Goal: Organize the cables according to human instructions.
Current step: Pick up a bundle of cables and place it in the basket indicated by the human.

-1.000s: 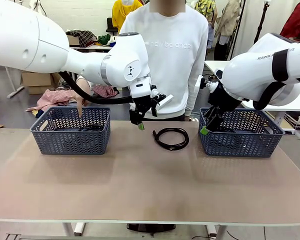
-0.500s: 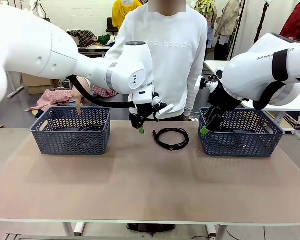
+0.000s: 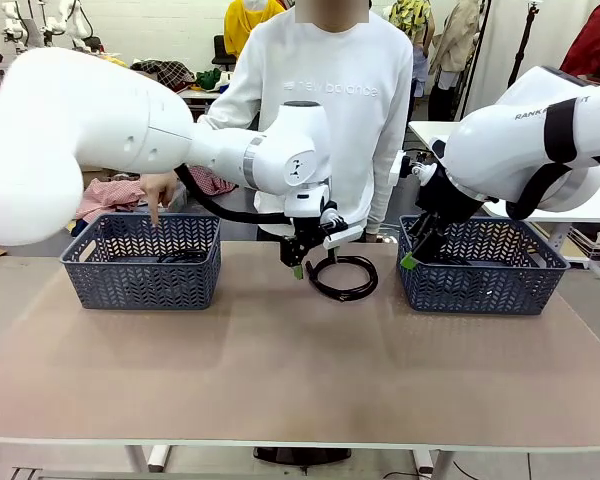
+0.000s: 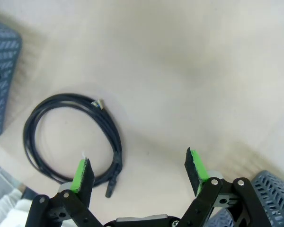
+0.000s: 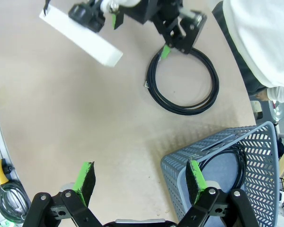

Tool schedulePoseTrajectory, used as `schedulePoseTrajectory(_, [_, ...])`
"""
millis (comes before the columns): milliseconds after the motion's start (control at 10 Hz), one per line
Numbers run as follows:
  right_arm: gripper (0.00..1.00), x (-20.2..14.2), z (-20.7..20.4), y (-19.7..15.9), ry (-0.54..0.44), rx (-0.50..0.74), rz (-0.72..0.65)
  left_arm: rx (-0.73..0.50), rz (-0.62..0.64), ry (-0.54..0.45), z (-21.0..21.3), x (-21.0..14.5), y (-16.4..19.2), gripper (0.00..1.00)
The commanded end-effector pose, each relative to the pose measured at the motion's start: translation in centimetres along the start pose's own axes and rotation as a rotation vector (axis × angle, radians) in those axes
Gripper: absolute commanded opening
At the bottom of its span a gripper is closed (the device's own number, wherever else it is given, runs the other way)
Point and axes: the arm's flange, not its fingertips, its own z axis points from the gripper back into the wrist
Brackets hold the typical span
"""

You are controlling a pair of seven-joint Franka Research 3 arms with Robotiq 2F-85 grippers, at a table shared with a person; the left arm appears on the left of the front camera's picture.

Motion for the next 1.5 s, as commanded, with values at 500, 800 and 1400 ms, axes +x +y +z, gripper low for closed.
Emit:
schedulePoseTrajectory(500, [1.0,0.0,0.0,0.1,0.0,-0.003,0.002,-0.081,-0.038,0.09,-4.0,-2.0,3.4,1.0])
schedulePoseTrajectory(800, [1.0,0.0,0.0,0.1,0.0,-0.003,0.002,-0.064,-0.011,0.122,-5.6,-2.9,3.8,1.0])
schedulePoseTrajectory(1400, [1.0,0.0,0.0,0.1,0.0,-0.003,0.002,-0.048,0.032,0.122,-6.9,-3.6,4.1,1.0])
